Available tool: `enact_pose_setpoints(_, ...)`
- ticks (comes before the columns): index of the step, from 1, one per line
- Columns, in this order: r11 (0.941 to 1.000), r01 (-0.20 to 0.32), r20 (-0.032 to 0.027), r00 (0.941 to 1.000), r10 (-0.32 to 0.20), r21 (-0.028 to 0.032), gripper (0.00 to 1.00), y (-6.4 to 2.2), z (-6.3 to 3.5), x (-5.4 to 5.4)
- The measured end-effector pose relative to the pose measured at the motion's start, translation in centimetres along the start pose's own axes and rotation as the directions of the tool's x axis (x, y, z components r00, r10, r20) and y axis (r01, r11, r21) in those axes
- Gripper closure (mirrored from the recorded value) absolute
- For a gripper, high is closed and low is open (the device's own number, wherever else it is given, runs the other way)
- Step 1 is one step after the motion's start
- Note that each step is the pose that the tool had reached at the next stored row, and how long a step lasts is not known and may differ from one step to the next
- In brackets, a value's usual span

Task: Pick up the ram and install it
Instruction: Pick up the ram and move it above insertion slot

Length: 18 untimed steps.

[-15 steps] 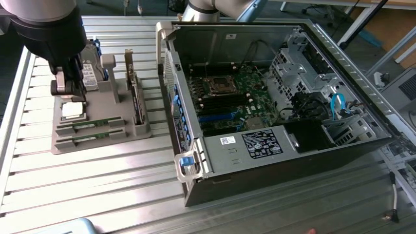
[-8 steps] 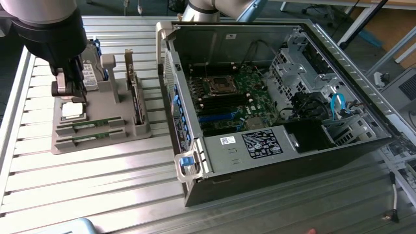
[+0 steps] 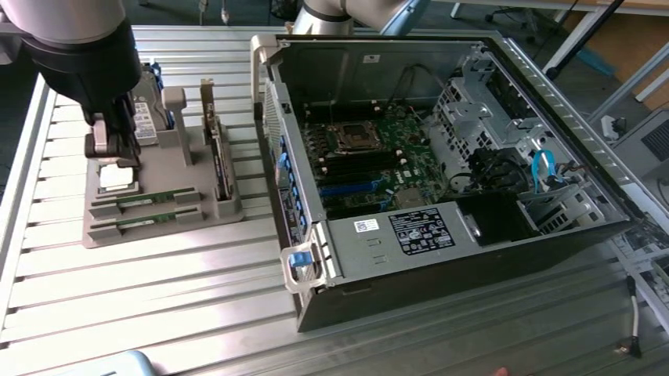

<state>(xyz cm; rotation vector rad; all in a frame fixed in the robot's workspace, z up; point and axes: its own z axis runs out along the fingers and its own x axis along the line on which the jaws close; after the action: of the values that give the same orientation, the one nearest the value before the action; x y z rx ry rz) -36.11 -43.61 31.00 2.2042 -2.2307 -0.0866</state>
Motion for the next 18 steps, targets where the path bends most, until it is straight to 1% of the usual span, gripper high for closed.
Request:
enact_pose_setpoints(7,1.0000,0.000,0.0000,1.0000,0.000,0.0000,0.76,-0.01,0.35,0.0)
enact_pose_setpoints(18,1.0000,0.000,0.0001,1.0000,0.000,0.0000,0.76,-0.04,1.23,0.0)
